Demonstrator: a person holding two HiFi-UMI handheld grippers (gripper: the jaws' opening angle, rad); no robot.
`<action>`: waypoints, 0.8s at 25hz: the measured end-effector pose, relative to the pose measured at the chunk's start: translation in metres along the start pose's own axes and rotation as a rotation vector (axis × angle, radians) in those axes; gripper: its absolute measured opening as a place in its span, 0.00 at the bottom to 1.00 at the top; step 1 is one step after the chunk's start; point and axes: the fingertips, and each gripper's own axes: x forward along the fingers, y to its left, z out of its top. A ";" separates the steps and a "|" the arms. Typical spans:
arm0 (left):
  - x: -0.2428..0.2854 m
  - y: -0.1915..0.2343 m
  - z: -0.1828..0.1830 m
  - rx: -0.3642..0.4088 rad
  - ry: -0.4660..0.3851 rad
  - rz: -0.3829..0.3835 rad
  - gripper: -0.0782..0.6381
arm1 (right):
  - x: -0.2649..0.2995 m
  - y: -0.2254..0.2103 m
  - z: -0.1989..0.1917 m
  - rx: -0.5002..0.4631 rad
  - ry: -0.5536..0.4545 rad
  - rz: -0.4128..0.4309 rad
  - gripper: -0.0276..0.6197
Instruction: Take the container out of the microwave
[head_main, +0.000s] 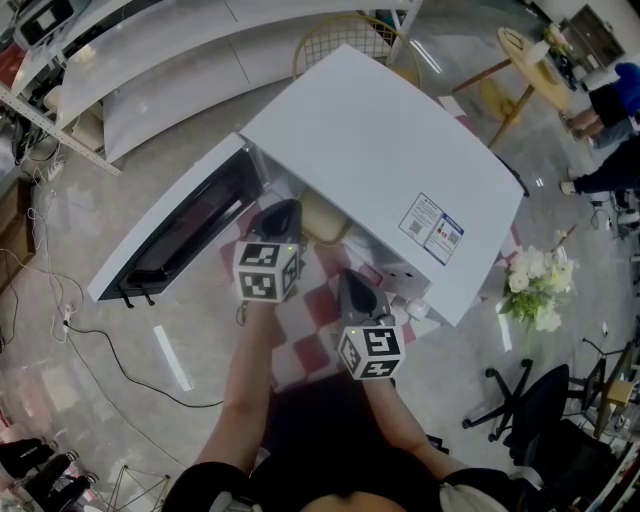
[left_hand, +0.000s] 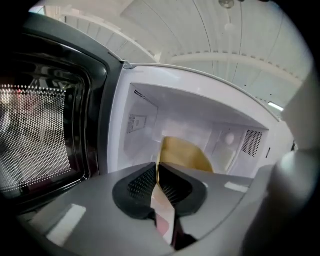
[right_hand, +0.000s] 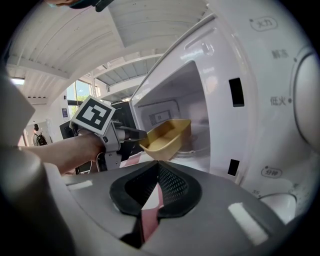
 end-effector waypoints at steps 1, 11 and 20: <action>-0.002 0.000 -0.001 -0.001 0.001 0.002 0.15 | -0.001 0.000 0.000 -0.001 -0.001 0.000 0.04; -0.015 0.002 -0.008 -0.013 0.003 0.013 0.15 | -0.006 0.003 0.000 -0.007 -0.013 -0.002 0.04; -0.026 0.004 -0.016 -0.034 0.011 0.009 0.15 | -0.009 0.008 -0.002 -0.003 -0.013 -0.008 0.04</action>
